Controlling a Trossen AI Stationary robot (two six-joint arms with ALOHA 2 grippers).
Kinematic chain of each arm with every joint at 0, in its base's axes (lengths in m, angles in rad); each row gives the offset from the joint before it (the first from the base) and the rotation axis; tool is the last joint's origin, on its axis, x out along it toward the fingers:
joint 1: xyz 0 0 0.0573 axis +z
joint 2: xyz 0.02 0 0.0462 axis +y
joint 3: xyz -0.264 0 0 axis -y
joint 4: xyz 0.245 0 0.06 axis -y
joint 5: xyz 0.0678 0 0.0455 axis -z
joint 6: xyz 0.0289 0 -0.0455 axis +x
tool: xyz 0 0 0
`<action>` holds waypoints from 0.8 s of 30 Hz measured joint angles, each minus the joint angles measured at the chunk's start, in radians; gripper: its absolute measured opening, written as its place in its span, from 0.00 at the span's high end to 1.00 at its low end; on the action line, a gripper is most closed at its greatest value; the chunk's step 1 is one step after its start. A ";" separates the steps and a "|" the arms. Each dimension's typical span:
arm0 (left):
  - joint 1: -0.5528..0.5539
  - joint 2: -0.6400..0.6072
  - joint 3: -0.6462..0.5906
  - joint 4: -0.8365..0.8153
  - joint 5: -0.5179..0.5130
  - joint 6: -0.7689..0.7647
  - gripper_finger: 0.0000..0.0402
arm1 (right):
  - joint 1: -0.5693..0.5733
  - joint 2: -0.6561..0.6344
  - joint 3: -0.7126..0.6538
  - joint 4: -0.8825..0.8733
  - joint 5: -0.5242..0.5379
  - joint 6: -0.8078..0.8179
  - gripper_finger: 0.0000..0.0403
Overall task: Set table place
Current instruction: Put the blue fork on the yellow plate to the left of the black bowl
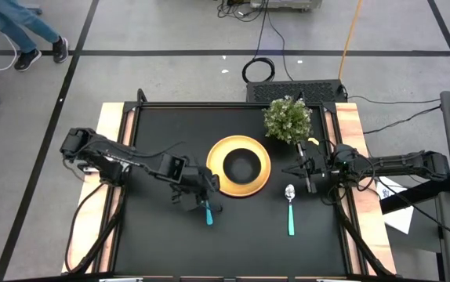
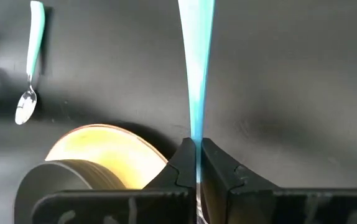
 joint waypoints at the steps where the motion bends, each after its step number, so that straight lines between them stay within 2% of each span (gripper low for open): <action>1: 0.008 0.000 0.000 0.000 0.012 0.010 0.98 | 0.000 0.000 0.000 0.000 0.000 0.000 1.00; 9: 0.069 0.005 0.000 0.039 0.101 0.072 0.98 | 0.000 0.000 0.000 0.000 0.000 -0.001 1.00; 13: 0.098 0.012 -0.002 0.047 0.111 0.107 0.99 | 0.000 0.000 0.000 0.000 0.000 -0.002 1.00; 18: 0.144 0.053 -0.007 0.070 0.153 0.135 0.99 | 0.000 0.000 0.000 0.000 0.000 -0.005 1.00; 24: 0.183 0.121 -0.006 0.093 0.154 0.182 0.98 | 0.000 0.003 0.000 -0.005 0.000 -0.009 1.00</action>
